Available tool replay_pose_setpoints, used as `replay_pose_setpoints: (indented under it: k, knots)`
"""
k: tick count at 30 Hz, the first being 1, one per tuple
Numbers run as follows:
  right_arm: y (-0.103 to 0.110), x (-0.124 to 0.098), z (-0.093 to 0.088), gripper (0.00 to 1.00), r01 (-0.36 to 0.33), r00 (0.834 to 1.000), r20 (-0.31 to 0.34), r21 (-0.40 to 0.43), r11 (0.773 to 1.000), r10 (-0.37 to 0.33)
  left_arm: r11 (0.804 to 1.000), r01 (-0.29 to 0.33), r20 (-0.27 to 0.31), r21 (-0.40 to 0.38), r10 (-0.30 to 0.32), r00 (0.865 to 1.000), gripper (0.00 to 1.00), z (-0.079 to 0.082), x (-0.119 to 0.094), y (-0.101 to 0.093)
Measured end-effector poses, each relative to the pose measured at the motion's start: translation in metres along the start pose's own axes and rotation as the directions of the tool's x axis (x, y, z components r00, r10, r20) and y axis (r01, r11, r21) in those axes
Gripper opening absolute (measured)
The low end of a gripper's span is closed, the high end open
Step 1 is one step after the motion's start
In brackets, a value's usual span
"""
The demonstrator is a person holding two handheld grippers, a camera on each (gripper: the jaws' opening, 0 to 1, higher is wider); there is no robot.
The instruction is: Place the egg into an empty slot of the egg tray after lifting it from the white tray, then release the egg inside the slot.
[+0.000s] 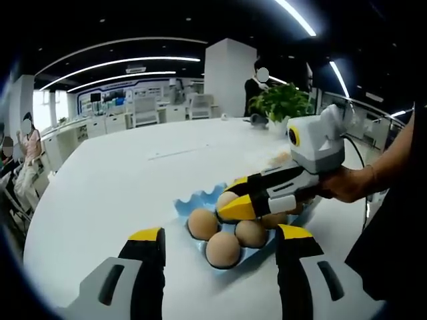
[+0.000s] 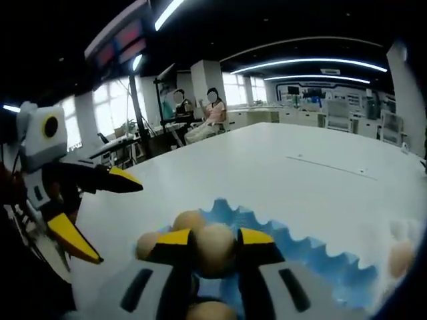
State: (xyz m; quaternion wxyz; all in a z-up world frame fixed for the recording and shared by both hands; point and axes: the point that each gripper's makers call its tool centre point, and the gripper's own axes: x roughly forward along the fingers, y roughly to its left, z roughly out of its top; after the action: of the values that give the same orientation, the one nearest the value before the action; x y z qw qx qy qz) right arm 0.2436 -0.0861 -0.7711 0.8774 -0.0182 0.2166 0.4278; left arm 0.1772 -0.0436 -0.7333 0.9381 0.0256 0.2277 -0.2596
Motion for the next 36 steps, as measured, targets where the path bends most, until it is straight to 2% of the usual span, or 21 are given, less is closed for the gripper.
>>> replay_pose_setpoints:
  k: [17,20,24,26,27,32,36]
  knots:
    - [0.000,0.002,-0.001,0.24,-0.016,1.000,-0.016,-0.006,1.000,0.015,1.000,0.004,0.003,0.005,-0.004,1.000,0.67,0.001,0.000,-0.002]
    - [0.000,-0.001,0.001,0.24,-0.016,1.000,0.002,0.024,1.000,0.016,1.000,0.003,0.005,0.007,-0.003,1.000,0.67,0.002,0.000,-0.002]
    - [-0.010,-0.017,0.023,0.24,0.029,0.994,0.107,0.018,0.999,-0.031,1.000,0.001,0.003,0.008,-0.001,1.000,0.67,0.001,0.000,-0.001]
    - [-0.016,-0.024,0.023,0.24,0.041,0.993,0.107,0.023,0.999,-0.043,1.000,0.002,0.007,0.006,-0.002,1.000,0.67,0.002,0.000,-0.001]
    - [-0.026,-0.030,0.022,0.24,0.073,0.991,0.110,0.039,0.997,-0.077,1.000,0.004,0.006,0.003,-0.004,1.000,0.67,0.001,0.000,-0.001]
    - [-0.043,-0.042,0.013,0.24,0.106,0.989,0.095,0.082,0.991,-0.113,1.000,0.014,0.007,0.011,-0.014,1.000,0.67,0.003,0.002,-0.005]
    - [-0.052,-0.057,0.007,0.24,0.142,0.985,0.088,0.065,0.988,-0.148,1.000,0.011,0.013,0.010,-0.011,1.000,0.67,0.004,0.002,-0.004]
